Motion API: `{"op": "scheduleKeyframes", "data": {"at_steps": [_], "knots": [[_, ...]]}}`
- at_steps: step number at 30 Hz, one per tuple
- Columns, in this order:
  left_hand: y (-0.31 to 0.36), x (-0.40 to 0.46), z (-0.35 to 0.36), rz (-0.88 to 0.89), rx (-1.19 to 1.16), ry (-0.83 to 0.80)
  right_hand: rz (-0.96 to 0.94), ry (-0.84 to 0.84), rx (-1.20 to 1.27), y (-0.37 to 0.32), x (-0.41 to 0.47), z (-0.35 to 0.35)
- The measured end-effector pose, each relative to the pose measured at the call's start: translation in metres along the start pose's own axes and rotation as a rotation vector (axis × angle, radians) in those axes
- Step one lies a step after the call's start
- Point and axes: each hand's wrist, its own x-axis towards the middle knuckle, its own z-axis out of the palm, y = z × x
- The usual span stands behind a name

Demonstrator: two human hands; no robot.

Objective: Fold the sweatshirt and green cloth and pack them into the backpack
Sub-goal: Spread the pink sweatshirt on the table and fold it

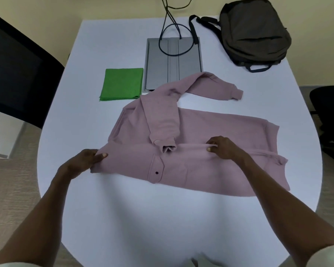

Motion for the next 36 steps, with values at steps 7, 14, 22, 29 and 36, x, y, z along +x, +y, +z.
{"op": "scheduleKeyframes", "data": {"at_steps": [7, 14, 22, 29, 36], "knots": [[-0.005, 0.005, 0.027, -0.155, 0.383, 0.120, -0.295, 0.375, -0.242, -0.017, -0.037, 0.032], [0.005, -0.013, 0.036, -0.097, 0.160, 0.185, -0.361, 0.140, -0.108, -0.040, -0.083, 0.103], [0.011, -0.017, 0.036, -0.026, 0.122, 0.228, -0.217, 0.124, -0.033, -0.070, -0.079, 0.123], [0.007, -0.026, 0.027, 0.046, -0.046, 0.383, -0.474, 0.428, -0.134, -0.054, -0.098, 0.115], [-0.053, -0.023, 0.048, -0.122, 0.435, 0.177, -0.649, 0.297, -0.322, -0.028, -0.114, 0.142]]}}
